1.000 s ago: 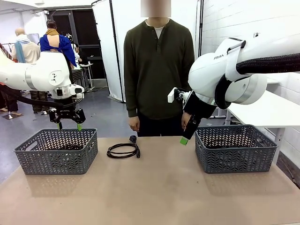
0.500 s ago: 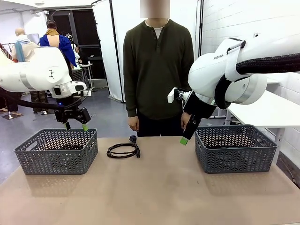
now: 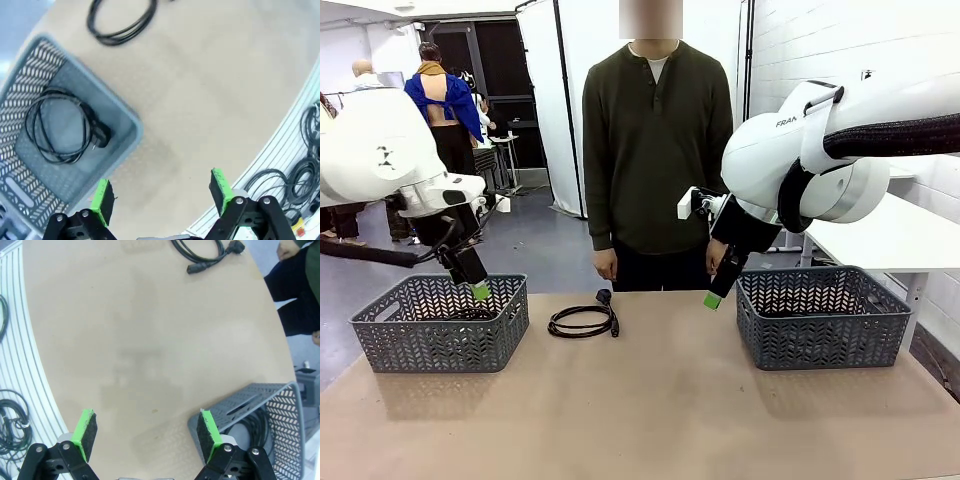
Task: Organize the cables according to human instructions.
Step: Pick up a bundle of cables and place it in the basket indicated by the human.
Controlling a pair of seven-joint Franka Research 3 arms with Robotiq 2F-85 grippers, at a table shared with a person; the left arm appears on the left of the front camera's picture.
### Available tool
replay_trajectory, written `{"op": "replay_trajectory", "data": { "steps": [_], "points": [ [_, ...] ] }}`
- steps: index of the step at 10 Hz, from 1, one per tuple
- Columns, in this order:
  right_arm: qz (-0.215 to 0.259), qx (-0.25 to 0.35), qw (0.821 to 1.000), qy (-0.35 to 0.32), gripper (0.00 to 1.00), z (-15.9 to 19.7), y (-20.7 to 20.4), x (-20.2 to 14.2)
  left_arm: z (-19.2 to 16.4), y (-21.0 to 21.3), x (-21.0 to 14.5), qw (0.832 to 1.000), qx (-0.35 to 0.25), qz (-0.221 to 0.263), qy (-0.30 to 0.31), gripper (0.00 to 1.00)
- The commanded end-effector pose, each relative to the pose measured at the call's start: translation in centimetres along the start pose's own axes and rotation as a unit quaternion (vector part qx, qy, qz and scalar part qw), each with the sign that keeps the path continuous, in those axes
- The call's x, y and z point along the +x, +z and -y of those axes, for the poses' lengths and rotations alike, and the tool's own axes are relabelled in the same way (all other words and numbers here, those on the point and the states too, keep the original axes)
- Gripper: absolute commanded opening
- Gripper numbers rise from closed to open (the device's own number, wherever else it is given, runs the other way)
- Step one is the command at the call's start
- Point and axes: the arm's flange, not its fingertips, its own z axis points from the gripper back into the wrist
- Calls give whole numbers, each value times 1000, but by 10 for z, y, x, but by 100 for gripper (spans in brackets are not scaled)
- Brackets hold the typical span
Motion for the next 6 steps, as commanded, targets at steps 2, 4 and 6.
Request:
{"op": "replay_trajectory", "data": {
  "steps": [2, 4, 6],
  "points": [
    [-1, -2, 1000, 0, 100, 0, -1, -1, 12, -4, -31, 995, -53, 72, -44, 100],
    [-1, -2, 1000, 0, 100, 0, -1, -1, 22, -3, -40, 992, -66, 92, -62, 100],
    [-1, -2, 1000, 0, 100, 0, -1, -1, 23, -2, -40, 992, -68, 93, -58, 100]
  ]
}}
